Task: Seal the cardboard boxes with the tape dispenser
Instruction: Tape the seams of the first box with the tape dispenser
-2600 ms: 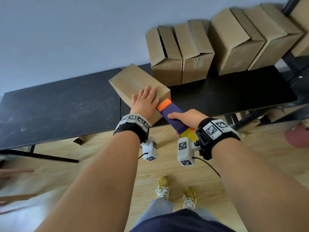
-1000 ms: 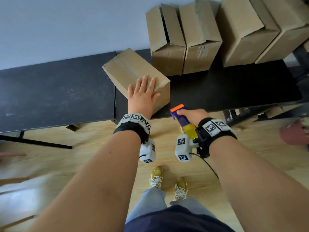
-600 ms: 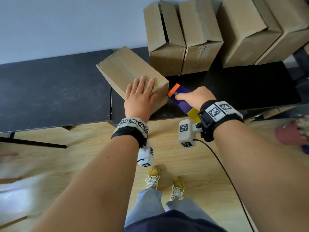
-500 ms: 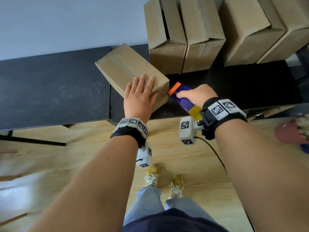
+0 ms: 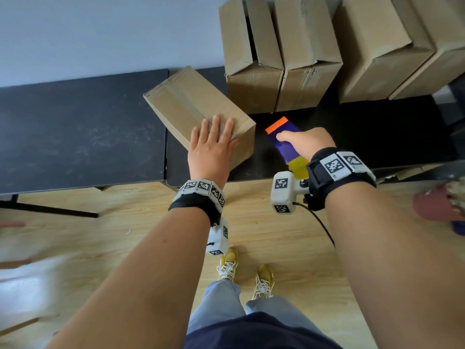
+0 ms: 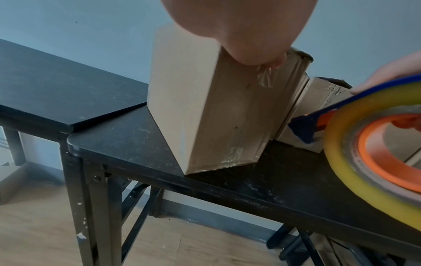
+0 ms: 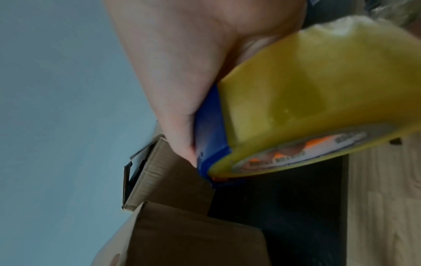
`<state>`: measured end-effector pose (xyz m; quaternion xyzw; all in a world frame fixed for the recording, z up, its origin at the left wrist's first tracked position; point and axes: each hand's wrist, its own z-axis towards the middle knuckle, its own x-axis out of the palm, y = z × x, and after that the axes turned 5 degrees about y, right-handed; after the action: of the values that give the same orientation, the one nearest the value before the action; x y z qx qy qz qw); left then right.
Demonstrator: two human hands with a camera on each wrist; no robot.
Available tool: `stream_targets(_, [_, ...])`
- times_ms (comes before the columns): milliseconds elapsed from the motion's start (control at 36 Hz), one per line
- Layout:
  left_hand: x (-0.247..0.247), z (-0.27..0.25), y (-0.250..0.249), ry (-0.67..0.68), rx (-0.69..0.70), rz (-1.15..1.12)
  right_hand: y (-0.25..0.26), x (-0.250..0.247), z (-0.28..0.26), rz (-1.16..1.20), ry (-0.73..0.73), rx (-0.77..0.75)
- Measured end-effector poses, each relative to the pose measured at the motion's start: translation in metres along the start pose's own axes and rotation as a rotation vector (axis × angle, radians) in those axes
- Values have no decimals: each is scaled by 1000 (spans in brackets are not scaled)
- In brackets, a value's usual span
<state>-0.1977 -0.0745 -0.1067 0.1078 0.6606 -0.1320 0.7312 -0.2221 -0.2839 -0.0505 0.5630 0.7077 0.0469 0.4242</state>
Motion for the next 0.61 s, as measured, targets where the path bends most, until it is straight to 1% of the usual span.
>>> stream_targets(83, [-3,-2,-1,-36,-12,-20,-2,3,-2,68,7,0])
stream_targets(139, [-8,-2,-2,-33,-9,-54,-2,5,-5,107,3,-11])
stream_targets(222, [-20,-1,-5,46,-30,-139,1,7,-9,144,1,-27])
stream_targets(333, [-46,2,-8,94,-154,-456,5,8,-17,209,9,-39])
stream_targets(361, [-51,2,-5,83,-182,-488,7,8,-20,226,9,-44])
stream_targets(389, [-54,3,0,67,-192,-479,7,8,-22,243,9,-46])
stream_targets(444, [-56,4,14,54,-163,-379,8,9,-27,278,3,-44])
stream_targets(500, [-53,4,27,130,-87,-227,8,9,-32,333,2,-29])
stream_targets(556, [-50,1,37,206,-2,-139,7,10,-37,382,11,-13])
stream_targets(611, [-49,-6,39,204,12,-114,5,11,-41,411,20,-7])
